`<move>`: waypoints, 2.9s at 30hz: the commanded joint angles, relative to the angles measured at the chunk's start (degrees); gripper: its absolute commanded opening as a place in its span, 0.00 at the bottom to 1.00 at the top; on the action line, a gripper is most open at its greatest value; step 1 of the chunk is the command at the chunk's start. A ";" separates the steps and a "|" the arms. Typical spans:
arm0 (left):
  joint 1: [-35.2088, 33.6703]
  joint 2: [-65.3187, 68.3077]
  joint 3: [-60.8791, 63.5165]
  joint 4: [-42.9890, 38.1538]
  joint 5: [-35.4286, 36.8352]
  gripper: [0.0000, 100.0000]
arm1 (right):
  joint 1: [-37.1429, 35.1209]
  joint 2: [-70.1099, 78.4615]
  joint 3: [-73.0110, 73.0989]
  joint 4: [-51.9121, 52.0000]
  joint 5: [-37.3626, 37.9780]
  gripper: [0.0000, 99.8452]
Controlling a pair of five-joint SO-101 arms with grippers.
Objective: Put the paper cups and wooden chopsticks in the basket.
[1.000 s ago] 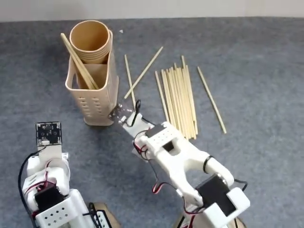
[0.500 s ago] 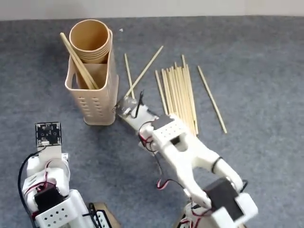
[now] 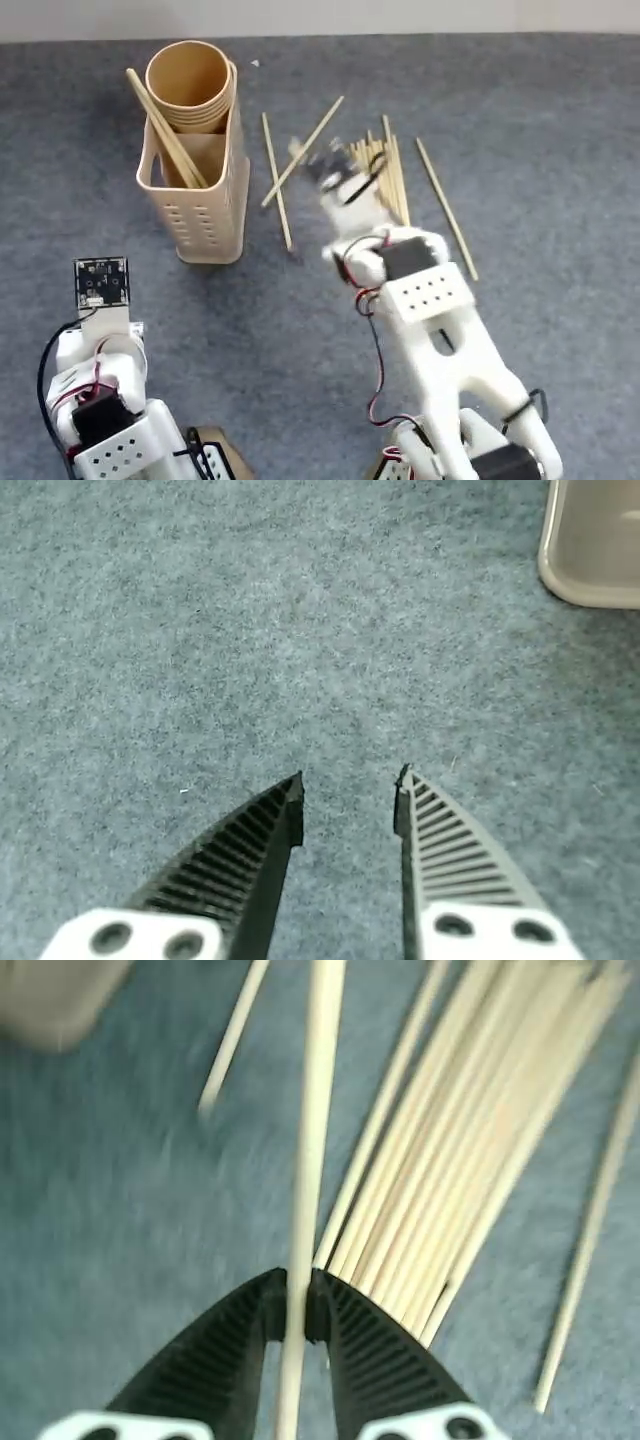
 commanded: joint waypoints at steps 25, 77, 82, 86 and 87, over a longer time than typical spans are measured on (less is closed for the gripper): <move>3.38 -0.13 2.07 -1.49 -0.44 0.17 | -17.80 25.89 -26.42 -63.52 -6.51 0.01; 3.38 -0.13 2.15 -1.49 -0.44 0.17 | 16.22 44.62 -21.58 -5.85 1.93 0.12; 3.38 -0.13 2.15 -1.49 -0.44 0.17 | 17.71 49.63 -21.93 -5.93 2.29 0.12; 3.38 -0.13 2.15 -1.49 -0.44 0.17 | 18.07 50.33 -21.93 -5.58 2.02 0.07; 3.38 -0.13 2.15 -1.49 -0.44 0.17 | 18.07 50.33 -21.93 -5.58 2.02 0.05</move>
